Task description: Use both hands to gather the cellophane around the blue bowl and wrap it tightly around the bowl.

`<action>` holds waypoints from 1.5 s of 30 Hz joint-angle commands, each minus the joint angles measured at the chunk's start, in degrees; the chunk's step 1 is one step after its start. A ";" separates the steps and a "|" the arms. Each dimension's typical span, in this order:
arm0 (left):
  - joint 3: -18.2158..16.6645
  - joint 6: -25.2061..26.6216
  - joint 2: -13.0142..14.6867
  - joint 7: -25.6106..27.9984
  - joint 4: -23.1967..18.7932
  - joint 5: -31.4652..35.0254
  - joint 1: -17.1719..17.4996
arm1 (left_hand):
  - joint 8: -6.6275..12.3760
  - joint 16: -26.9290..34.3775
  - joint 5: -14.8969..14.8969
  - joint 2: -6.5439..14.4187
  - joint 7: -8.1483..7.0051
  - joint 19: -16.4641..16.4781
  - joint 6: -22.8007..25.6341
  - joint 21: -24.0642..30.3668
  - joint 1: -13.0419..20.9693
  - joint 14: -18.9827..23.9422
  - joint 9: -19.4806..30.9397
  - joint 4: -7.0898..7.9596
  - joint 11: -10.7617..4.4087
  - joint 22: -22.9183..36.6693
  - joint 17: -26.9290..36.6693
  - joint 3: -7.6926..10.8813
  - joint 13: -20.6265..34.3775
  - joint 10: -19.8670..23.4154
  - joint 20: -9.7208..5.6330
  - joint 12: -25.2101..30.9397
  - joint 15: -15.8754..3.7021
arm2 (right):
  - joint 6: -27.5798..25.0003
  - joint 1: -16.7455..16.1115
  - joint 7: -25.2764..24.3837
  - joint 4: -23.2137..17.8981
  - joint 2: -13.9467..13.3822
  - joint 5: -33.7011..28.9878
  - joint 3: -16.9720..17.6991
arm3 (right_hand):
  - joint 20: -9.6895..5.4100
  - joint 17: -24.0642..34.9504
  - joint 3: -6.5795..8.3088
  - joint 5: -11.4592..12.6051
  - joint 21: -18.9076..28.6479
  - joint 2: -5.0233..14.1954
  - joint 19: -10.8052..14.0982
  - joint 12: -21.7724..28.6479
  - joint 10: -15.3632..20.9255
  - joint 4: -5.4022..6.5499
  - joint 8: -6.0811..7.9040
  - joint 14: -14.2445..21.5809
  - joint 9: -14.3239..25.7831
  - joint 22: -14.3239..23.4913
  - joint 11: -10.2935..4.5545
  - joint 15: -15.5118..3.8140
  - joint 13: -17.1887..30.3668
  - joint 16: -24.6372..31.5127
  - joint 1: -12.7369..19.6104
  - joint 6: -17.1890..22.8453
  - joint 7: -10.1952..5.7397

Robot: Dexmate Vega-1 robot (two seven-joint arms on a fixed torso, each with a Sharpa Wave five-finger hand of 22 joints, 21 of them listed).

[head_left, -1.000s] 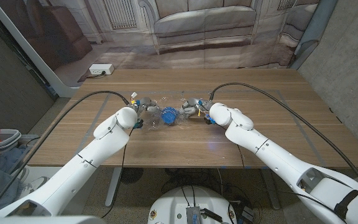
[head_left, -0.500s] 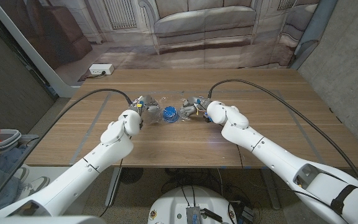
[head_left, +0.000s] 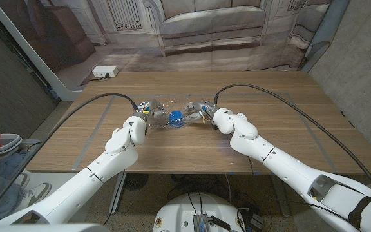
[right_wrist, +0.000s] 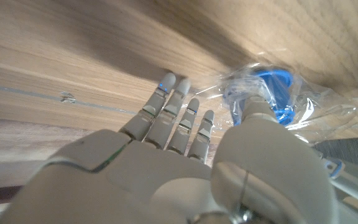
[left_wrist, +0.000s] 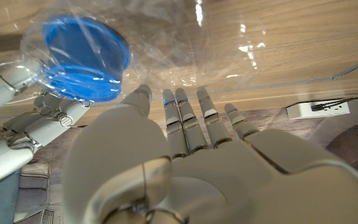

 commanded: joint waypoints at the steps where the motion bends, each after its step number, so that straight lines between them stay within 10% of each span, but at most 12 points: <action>1: -1.76 -1.12 -0.21 1.28 -1.28 1.11 2.20 | -0.29 -0.03 0.08 -1.28 0.99 0.12 -5.96 0.92 0.73 -2.43 0.17 -0.96 1.06 0.34 0.28 -0.09 0.22 -4.51 0.41 -0.33 0.56 | 0.90 -2.28 -2.21 -2.18 0.25 -0.65 2.62 | 1.92 -0.31 -1.07 0.05 -1.09 -0.69 -1.78 0.43 -0.88 0.82 0.58 -2.90 0.12 -0.76 1.23 0.67 -0.17 0.45 -1.90 -1.33 0.66; 27: -5.25 -3.62 1.35 0.96 -5.03 0.20 6.18 | 0.27 -0.07 0.11 -5.46 2.50 -8.59 -18.60 -0.25 -4.63 -12.74 0.03 0.38 3.43 0.53 0.61 -4.26 0.31 -16.38 1.76 0.13 1.88 | 3.49 -8.25 -8.87 -9.84 -0.69 0.68 6.98 | 8.52 -2.62 -4.50 0.37 -5.99 -2.61 -8.24 0.48 -7.45 3.49 0.56 -13.61 -0.17 -3.13 4.90 5.46 -0.74 0.76 -9.06 -8.94 3.58; 39: -7.24 -8.15 0.52 11.34 -5.75 1.61 12.27 | 0.22 0.23 0.35 -7.45 2.72 -9.24 -21.23 0.17 -5.98 -14.03 -0.06 0.50 3.69 0.53 0.60 -5.82 0.26 -18.22 2.95 0.36 2.05 | 13.50 -12.39 -25.35 -7.59 -1.57 -4.90 5.74 | 9.69 -3.48 -4.73 1.11 -5.91 -3.85 -5.74 1.27 -6.67 2.29 1.14 -12.89 -0.24 -3.44 3.46 5.60 -0.82 1.35 -7.69 -8.97 2.98; 45: -6.35 -10.43 0.13 16.56 -3.54 3.96 13.83 | 0.21 0.33 0.56 -8.10 1.94 -9.31 -22.45 0.35 -5.83 -14.44 -0.08 0.20 2.85 0.51 0.55 -6.17 0.25 -18.93 3.18 0.47 1.40 | 12.77 -12.10 -26.01 -5.38 -0.74 -9.46 4.29 | 9.29 -3.94 -3.90 1.98 -6.16 -3.62 -4.66 1.47 -6.76 0.74 1.59 -12.59 -0.25 -3.55 2.11 3.85 -0.84 1.48 -4.74 -8.39 2.04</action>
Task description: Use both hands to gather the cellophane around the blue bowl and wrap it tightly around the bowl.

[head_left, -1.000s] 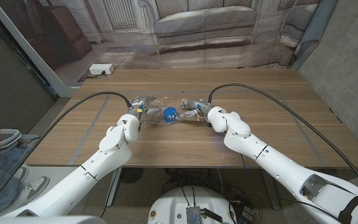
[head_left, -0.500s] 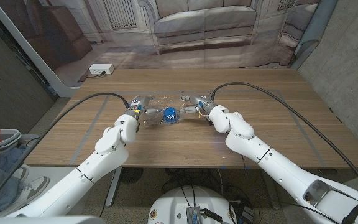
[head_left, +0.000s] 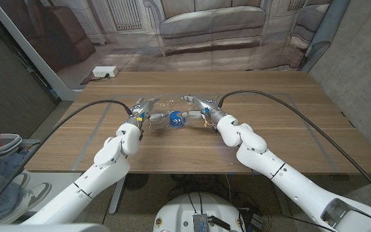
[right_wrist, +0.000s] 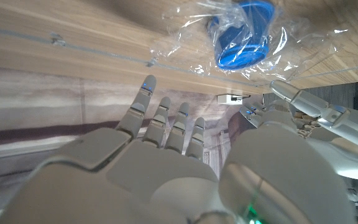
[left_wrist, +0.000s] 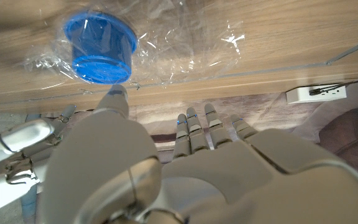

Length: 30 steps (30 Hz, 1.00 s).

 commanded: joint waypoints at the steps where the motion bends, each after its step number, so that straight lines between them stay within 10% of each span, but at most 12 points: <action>1: 0.45 -4.41 -0.85 10.93 2.36 3.97 4.27 | 0.28 0.35 0.38 -0.93 -0.78 -0.12 -0.83 0.45 0.48 -0.52 0.20 -0.24 -0.89 0.13 0.02 -0.36 0.08 -0.48 0.72 0.46 -0.38 | 3.50 -1.78 -7.96 3.67 0.53 -7.34 -2.15 | -0.31 -0.22 0.47 0.75 -0.27 0.15 0.89 0.60 -0.07 -1.22 0.48 0.01 0.19 0.07 -0.72 -1.51 -0.04 0.34 2.18 0.33 -0.65; 19: 2.28 -5.79 -2.92 17.60 7.51 6.02 6.10 | 2.75 1.43 0.95 -0.57 -6.25 -0.12 4.11 1.00 3.57 1.75 0.22 -2.01 -5.79 -0.03 -0.14 0.25 -0.06 3.25 0.20 2.38 -2.80 | 4.17 -1.09 -10.59 7.57 0.46 -14.47 -4.84 | -2.06 -0.24 1.69 1.73 -0.44 1.38 2.63 0.68 -0.71 -2.43 0.80 0.07 0.20 0.10 -1.96 -4.02 -0.05 0.60 5.36 0.89 -1.40; 30: 2.44 -8.27 -2.69 19.16 9.35 5.28 5.67 | 3.20 1.58 0.99 -0.13 -6.89 0.40 5.86 1.21 4.82 2.62 0.22 -2.64 -6.55 -0.10 -0.17 0.65 -0.16 4.39 -0.08 2.59 -3.55 | 6.11 0.32 -12.21 11.35 0.14 -16.09 -5.72 | -3.99 -0.21 3.09 2.55 -0.11 2.54 5.58 1.43 0.56 -3.68 1.68 1.81 0.21 0.15 -2.76 -5.58 -0.07 1.16 9.27 3.68 -3.78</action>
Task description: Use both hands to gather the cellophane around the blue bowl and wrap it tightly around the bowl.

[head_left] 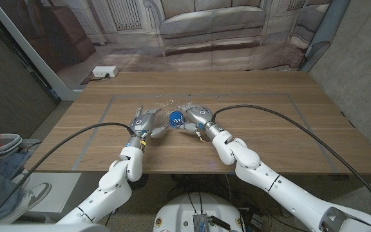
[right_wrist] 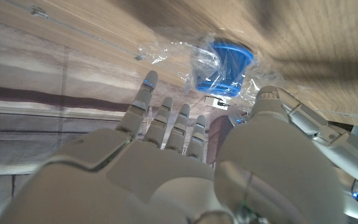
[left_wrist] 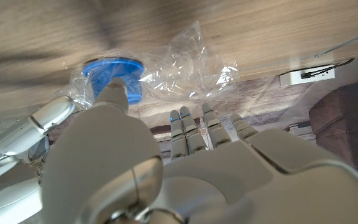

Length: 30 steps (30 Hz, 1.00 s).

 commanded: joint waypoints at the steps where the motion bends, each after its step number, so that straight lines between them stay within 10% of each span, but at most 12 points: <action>1: 0.35 -2.49 -0.32 2.90 2.41 -0.36 -0.14 | 0.28 0.57 0.57 0.36 0.00 0.64 0.71 0.56 1.16 0.97 0.05 -0.63 0.06 0.05 -0.02 0.42 -0.02 0.59 -0.06 0.37 -0.34 | 2.04 1.48 -2.28 4.08 -0.33 -2.49 -1.20 | -1.32 0.09 0.62 0.79 0.42 0.32 1.88 0.65 0.87 -0.47 0.70 1.63 0.19 0.15 -0.91 -1.57 0.19 0.68 1.91 1.57 -1.16; 30: 1.49 -6.52 -1.54 3.21 5.17 -2.23 -2.48 | 1.47 0.93 0.41 2.93 -4.32 2.50 6.58 0.95 4.71 4.25 -0.06 -2.16 -3.37 -0.10 -0.02 2.22 -0.49 4.97 -0.28 0.92 -1.41 | 2.52 1.25 -4.08 5.57 0.14 -1.81 -1.70 | -6.90 0.70 1.27 1.16 2.02 1.61 9.02 2.60 5.78 0.03 1.74 8.05 0.25 0.46 -3.76 -4.91 0.06 2.29 4.75 7.53 -1.87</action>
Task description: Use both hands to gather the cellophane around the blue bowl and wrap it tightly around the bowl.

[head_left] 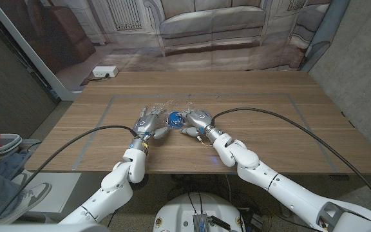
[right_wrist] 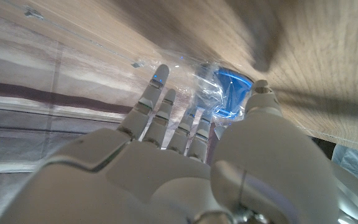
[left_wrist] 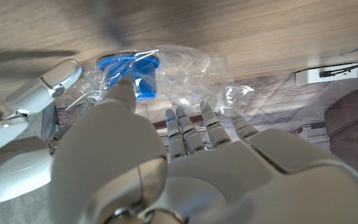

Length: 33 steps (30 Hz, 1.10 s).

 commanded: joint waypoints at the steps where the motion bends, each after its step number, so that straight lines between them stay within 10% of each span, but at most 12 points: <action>1: 0.64 -0.92 -0.53 -0.17 1.23 -0.49 -0.74 | 1.18 0.61 -0.03 0.59 -1.19 1.03 3.74 0.59 1.39 1.62 0.09 -0.65 -0.05 0.16 -0.06 0.65 0.01 3.15 0.00 0.97 -0.64 | 0.22 -0.58 -0.71 0.12 0.12 0.25 -0.18 | -0.46 0.31 0.24 0.36 0.43 0.04 1.16 0.68 1.23 -0.02 0.49 1.08 0.10 0.32 -0.18 -5.00 0.21 0.42 0.77 1.06 0.03; 13: -0.38 -2.51 -1.57 0.34 2.17 -3.12 -1.44 | 4.29 1.97 -0.42 4.13 -1.63 6.43 18.70 1.70 4.07 11.08 -0.31 -1.52 -0.61 0.04 -0.18 2.98 -0.23 17.13 -3.19 2.57 -2.87 | 2.14 1.04 -4.64 3.10 0.58 1.42 0.15 | -4.48 0.53 0.68 -0.20 1.87 0.95 4.84 2.94 8.22 0.04 0.97 8.54 0.16 0.87 -2.49 -8.18 0.04 2.10 2.88 5.15 -0.05; 23: -3.14 -4.64 -2.34 -0.26 1.36 -7.27 -1.77 | 3.81 2.55 -0.64 5.36 -0.48 9.78 20.60 2.44 3.60 15.94 -0.40 -0.96 -0.52 0.00 -0.19 3.57 -0.30 19.60 -3.59 1.81 -3.61 | 4.36 3.85 -9.17 8.28 2.28 2.62 -0.55 | -10.91 2.26 1.43 -1.36 6.38 3.35 10.16 4.21 16.49 0.31 1.80 22.15 0.10 2.51 -2.81 -9.65 -0.39 6.18 5.45 11.35 -0.09; 29: -5.94 -5.35 -3.35 -2.02 0.04 -11.29 -1.78 | 3.20 2.60 -0.80 5.45 -0.07 11.36 20.59 2.80 2.93 17.81 -0.41 -0.56 -0.41 0.01 -0.25 3.53 -0.31 19.75 -2.99 1.19 -3.47 | 4.98 4.78 -10.06 9.88 2.86 3.73 -0.81 | -12.21 3.66 1.70 -2.35 9.95 3.96 11.35 3.89 19.05 0.18 1.53 26.36 -0.03 4.49 -2.84 -10.01 -0.52 6.77 6.89 13.51 -0.09; 33: -7.43 -5.35 -3.91 -3.36 -0.86 -13.22 -1.97 | 2.80 2.65 -0.86 5.50 0.69 12.14 20.47 2.95 2.60 19.05 -0.40 -0.38 -0.12 0.02 -0.29 3.54 -0.30 19.91 -2.79 0.89 -3.32 | 5.43 5.13 -10.60 10.04 3.03 4.39 -0.87 | -12.26 10.38 0.22 -3.61 24.15 3.23 6.75 -1.44 23.01 1.09 -1.47 31.33 0.15 6.93 -2.95 -9.73 -0.27 1.61 8.75 17.09 -0.12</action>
